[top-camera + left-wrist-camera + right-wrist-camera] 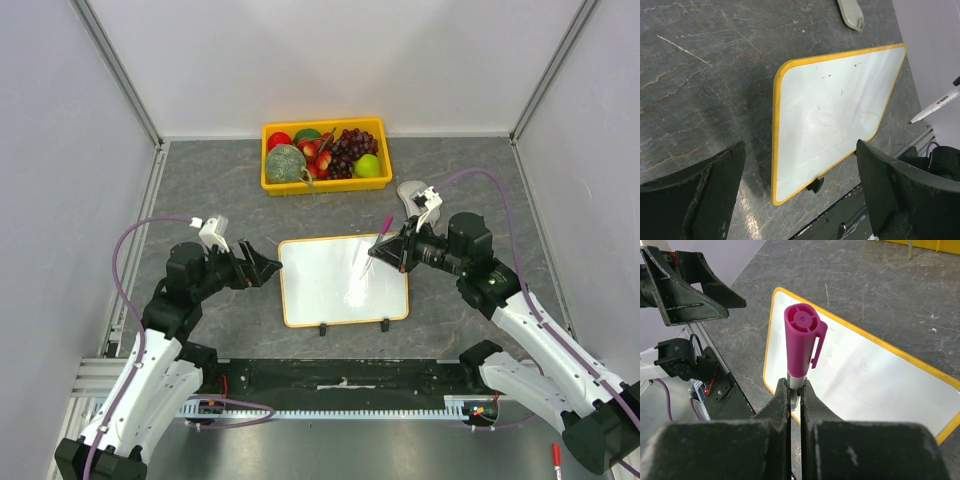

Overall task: Write a sentence on the whiteboard
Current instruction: Pass from the right arm to the left

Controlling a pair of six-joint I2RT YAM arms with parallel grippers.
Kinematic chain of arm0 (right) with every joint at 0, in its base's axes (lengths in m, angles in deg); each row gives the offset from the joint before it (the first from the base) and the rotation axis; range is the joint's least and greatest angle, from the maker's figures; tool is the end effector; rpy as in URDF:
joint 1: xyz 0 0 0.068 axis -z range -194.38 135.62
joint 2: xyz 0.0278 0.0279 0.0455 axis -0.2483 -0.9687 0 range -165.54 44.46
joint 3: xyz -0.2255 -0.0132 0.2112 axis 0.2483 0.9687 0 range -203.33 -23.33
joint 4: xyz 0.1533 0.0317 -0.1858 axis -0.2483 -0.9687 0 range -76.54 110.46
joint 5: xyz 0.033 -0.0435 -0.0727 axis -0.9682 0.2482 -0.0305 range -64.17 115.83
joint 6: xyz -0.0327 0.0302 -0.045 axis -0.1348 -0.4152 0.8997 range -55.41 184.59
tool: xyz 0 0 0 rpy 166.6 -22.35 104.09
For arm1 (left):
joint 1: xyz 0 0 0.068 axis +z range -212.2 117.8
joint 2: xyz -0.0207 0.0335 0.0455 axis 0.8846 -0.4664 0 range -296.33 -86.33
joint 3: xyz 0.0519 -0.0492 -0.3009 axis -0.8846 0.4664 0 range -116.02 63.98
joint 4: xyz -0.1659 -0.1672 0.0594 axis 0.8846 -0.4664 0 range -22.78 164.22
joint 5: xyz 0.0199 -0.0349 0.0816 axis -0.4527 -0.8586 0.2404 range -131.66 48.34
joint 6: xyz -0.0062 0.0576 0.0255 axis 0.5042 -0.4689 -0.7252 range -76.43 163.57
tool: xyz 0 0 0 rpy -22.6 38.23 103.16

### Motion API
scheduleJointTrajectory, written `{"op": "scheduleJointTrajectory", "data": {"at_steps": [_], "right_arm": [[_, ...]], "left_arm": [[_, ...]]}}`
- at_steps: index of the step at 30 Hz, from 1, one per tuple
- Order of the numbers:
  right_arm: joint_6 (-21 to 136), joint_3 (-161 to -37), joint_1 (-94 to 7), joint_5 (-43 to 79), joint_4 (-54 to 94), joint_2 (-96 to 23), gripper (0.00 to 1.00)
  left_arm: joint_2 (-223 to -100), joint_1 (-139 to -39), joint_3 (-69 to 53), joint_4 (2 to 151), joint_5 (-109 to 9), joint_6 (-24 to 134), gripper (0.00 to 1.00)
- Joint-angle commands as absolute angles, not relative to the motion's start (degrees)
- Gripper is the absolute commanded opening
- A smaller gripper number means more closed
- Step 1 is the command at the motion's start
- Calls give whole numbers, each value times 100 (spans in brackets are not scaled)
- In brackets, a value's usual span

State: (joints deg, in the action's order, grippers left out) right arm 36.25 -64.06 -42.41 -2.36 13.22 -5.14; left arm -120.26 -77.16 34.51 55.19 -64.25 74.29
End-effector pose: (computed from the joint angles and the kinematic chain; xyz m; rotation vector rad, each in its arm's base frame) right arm 0.1381 0.0995 0.3352 -0.3612 1.9423 1.1191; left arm 0.0995 -0.0459 0.2768 -0.0152 2.0616 -0.8965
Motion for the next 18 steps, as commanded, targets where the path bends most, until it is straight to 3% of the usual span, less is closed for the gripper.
{"op": "scheduleJointTrajectory", "data": {"at_steps": [1,18], "right_arm": [[3567,-6384,-4285,-28,1598,-467,0],[3506,-6156,-4329,-28,1730,-274,0]], "left_arm": [[-11947,-7697,3533,5796,-6425,7371,96],[-11894,-7697,3621,5734,-6301,7556,100]]}}
